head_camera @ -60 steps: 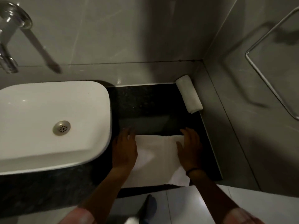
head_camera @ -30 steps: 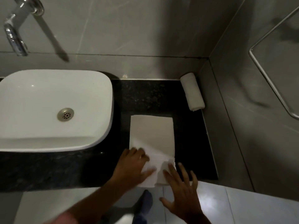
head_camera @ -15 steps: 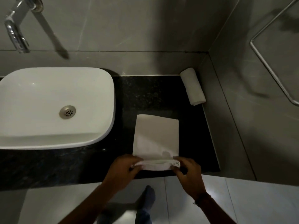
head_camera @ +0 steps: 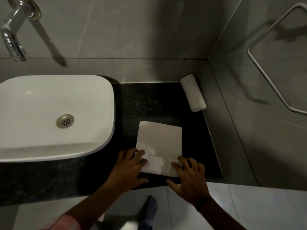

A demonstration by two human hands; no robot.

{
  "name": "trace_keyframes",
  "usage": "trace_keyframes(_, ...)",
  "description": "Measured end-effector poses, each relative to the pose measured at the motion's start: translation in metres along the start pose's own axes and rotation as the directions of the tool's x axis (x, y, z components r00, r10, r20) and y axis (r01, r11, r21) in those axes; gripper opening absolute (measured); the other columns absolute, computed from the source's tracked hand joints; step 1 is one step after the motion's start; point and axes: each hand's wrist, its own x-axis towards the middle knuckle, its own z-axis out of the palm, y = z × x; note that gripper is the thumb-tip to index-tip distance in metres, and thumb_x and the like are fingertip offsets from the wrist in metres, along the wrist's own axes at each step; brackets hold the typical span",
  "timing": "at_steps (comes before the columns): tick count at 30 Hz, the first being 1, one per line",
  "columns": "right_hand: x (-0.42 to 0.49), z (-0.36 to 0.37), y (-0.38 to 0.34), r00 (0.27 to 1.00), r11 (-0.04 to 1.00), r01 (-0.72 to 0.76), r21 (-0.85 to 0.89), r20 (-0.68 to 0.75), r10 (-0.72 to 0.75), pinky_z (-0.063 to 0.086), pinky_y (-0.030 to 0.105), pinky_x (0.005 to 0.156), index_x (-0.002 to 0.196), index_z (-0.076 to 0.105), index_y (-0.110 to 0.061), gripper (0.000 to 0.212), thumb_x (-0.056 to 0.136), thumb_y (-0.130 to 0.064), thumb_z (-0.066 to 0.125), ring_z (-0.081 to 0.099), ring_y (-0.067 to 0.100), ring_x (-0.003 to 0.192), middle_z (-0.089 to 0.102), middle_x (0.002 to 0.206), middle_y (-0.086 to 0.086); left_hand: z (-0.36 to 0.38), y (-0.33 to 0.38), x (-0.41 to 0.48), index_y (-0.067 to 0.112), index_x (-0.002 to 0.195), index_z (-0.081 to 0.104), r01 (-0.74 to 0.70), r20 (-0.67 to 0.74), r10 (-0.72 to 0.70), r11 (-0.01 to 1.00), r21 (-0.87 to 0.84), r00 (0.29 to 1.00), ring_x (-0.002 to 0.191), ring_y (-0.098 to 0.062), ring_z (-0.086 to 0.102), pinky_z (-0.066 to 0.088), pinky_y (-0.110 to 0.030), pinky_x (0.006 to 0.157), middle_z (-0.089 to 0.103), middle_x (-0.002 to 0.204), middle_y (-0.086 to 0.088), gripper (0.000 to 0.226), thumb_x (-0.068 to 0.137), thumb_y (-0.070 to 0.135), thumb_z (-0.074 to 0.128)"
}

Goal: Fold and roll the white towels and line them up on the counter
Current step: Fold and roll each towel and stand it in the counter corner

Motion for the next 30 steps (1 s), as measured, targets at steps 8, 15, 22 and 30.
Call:
trace_keyframes(8,0.055,-0.023,0.031,0.953,0.893,-0.212,0.397,0.286,0.099,0.049,0.037,0.082,0.119,0.058,-0.038,0.032,0.09,-0.052,0.056,0.058,0.019,0.1,0.059,0.103,-0.01,-0.028,-0.039,0.059,0.042,0.126,0.052,0.19,0.258,-0.052,0.816,-0.546,0.965,0.111,-0.017,0.065,0.053,-0.037,0.094,0.065,0.124,0.007,0.031,0.097,0.05,0.056)
trace_keyframes(15,0.076,-0.014,0.01,0.879,0.697,-0.457,0.553,0.164,0.447,0.055,0.037,0.076,0.095,0.05,-0.04,0.015,0.095,-0.052,0.059,0.059,0.018,0.094,0.057,0.104,-0.008,-0.006,-0.008,0.086,0.04,0.108,0.061,0.27,0.009,-0.287,0.888,-0.372,0.958,0.108,-0.031,0.063,0.053,-0.045,0.086,0.047,0.148,0.013,0.017,0.091,0.038,0.063)
trace_keyframes(22,0.066,-0.008,0.029,0.998,1.0,0.022,0.0,-0.054,-0.022,0.047,0.044,0.079,0.106,0.072,-0.03,0.048,0.079,-0.069,0.062,0.058,0.034,0.101,0.059,0.123,0.001,0.001,-0.03,0.08,0.034,0.114,0.068,-0.082,-0.018,0.081,0.997,-0.015,0.997,0.14,-0.038,0.045,0.034,-0.059,0.104,0.051,0.152,-0.003,0.046,0.089,0.069,0.054)
trace_keyframes(30,0.101,-0.038,0.058,0.957,0.977,0.111,0.184,0.245,-0.155,0.044,0.036,0.082,0.12,0.07,-0.025,0.053,0.076,-0.054,0.066,0.06,0.027,0.105,0.066,0.111,0.002,-0.03,-0.048,0.136,0.028,0.101,0.076,-0.367,0.115,0.356,0.924,0.103,0.927,0.158,-0.031,0.007,0.005,-0.071,0.12,0.039,0.162,0.0,0.047,0.08,0.06,0.049)
